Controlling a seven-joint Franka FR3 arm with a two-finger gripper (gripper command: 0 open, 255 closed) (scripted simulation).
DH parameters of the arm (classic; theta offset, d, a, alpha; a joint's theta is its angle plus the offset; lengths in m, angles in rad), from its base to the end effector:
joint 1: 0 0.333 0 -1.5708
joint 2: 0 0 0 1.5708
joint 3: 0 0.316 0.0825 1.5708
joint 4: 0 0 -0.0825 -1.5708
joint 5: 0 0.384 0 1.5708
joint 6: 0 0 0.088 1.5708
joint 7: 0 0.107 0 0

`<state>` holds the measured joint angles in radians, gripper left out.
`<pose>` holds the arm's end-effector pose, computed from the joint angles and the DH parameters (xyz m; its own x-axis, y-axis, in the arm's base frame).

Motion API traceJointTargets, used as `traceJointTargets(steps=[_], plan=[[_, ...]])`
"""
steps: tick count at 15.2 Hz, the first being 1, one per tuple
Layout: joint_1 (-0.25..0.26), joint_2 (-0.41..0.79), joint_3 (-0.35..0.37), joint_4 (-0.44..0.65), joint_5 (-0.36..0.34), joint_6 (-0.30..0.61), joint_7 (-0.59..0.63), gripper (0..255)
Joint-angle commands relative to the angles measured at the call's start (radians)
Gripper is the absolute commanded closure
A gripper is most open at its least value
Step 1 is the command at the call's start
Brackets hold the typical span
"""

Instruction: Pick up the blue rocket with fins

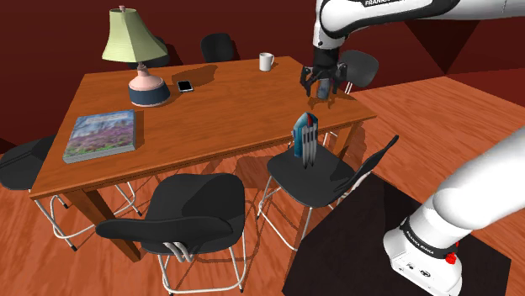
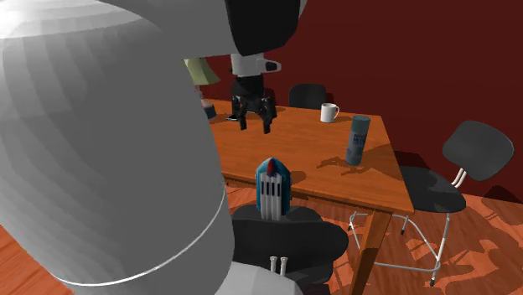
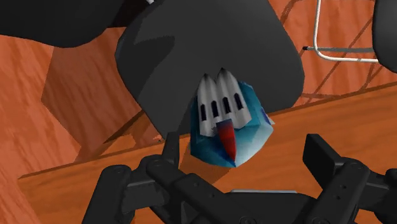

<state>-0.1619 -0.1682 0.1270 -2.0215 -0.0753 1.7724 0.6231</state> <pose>0.4992 -0.0210 0.5164 0.8000 -0.5998 -0.0129 -0.5939 -0.7949 0.1242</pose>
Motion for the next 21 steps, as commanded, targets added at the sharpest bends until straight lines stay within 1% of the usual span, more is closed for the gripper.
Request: traceJointTargets(steps=[1, 8, 14, 15, 21], plan=[[-0.012, 0.083, 0.002, 0.035, -0.02, 0.005, 0.069, 0], [-0.047, 0.349, -0.038, 0.203, -0.072, -0.039, 0.254, 0], [-0.076, 0.557, -0.095, 0.35, -0.083, -0.094, 0.382, 0], [-0.077, 0.569, -0.098, 0.358, -0.083, -0.098, 0.389, 0], [-0.078, 0.601, -0.099, 0.323, -0.086, -0.031, 0.398, 0]])
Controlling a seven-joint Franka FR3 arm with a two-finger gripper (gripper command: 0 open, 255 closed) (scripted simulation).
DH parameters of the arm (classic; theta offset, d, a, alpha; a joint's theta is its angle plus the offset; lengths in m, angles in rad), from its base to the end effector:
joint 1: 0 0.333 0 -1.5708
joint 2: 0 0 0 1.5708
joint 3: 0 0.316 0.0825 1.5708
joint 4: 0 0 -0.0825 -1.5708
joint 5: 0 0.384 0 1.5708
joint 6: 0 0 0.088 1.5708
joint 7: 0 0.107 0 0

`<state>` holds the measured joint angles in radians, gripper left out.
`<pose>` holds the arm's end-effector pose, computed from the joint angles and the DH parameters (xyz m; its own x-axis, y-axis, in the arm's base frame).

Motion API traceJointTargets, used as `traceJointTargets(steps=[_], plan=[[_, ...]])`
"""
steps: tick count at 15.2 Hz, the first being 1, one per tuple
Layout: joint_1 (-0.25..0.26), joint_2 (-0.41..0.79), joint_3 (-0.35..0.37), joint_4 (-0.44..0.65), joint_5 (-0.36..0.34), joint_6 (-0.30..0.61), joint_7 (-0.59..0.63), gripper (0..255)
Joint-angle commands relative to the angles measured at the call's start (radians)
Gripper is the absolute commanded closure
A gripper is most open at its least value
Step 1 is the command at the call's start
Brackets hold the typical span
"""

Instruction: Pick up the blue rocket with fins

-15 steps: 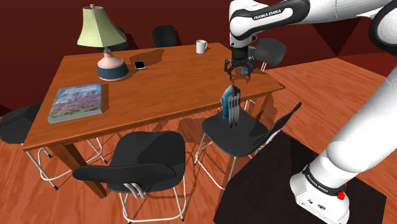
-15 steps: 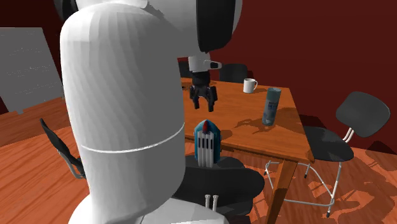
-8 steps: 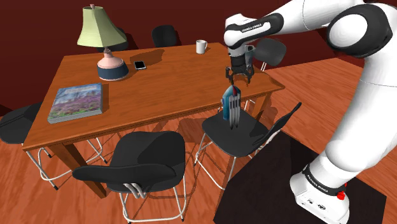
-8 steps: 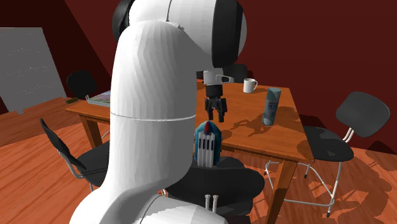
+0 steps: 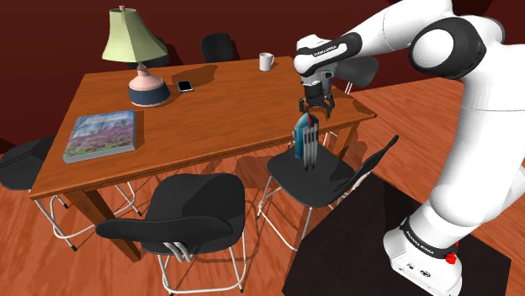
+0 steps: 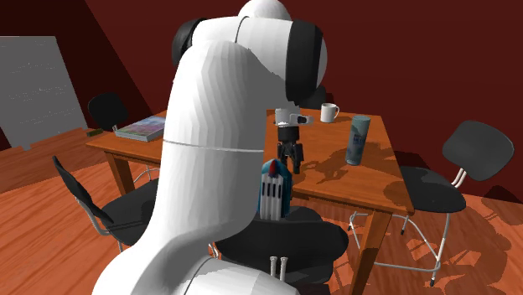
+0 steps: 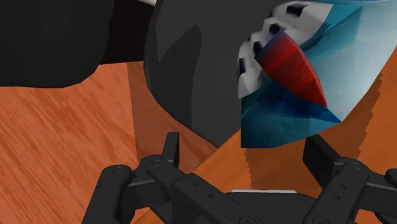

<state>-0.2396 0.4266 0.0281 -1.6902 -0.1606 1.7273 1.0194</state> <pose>0.6011 -0.1456 0.3262 0.3666 -0.9257 -0.0930 -0.8420 -0.3726 0.3901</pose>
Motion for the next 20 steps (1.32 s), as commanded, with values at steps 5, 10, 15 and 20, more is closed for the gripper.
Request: traceJointTargets(steps=[5, 10, 15, 20], plan=[[-0.001, 0.015, -0.001, -0.017, -0.002, 0.032, 0.004, 255], [-0.001, 0.014, -0.001, -0.018, -0.002, 0.032, 0.003, 255], [0.0, 0.003, 0.0, -0.006, 0.0, 0.009, 0.001, 255], [0.0, -0.023, 0.0, 0.023, 0.002, -0.046, -0.007, 255]])
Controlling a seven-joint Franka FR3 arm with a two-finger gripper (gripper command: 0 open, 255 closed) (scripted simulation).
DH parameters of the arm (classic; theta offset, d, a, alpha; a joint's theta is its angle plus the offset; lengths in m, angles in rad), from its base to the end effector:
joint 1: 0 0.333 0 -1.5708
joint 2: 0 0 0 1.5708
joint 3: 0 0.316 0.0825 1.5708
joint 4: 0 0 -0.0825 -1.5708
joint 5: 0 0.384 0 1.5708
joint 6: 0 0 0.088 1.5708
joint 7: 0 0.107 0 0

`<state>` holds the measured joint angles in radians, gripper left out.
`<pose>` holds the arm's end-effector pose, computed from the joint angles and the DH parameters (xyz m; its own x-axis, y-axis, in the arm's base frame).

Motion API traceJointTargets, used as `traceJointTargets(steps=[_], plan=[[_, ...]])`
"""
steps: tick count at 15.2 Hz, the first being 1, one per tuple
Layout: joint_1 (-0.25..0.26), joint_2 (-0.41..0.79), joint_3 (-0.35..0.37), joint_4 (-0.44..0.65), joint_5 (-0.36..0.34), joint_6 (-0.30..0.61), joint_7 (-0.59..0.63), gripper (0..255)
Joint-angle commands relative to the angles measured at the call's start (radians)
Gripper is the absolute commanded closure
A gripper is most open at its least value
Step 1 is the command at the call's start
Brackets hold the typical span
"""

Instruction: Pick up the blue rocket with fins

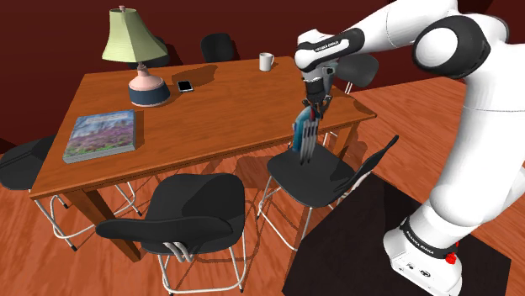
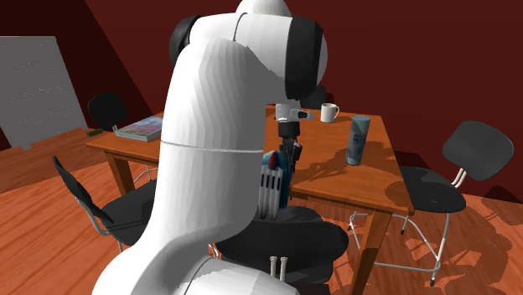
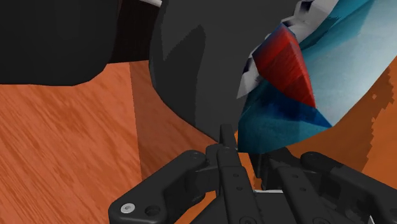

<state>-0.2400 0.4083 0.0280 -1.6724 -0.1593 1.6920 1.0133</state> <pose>0.6007 -0.1464 0.3435 0.3664 -0.9258 -0.0929 -0.8422 -0.3724 0.3899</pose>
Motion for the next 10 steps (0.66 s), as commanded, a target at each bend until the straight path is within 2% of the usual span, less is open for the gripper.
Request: traceJointTargets(steps=[1, 10], plan=[[0.001, -0.01, 0.001, 0.012, 0.001, -0.022, -0.002, 255], [0.002, -0.039, 0.001, 0.066, 0.003, -0.105, -0.014, 255]])
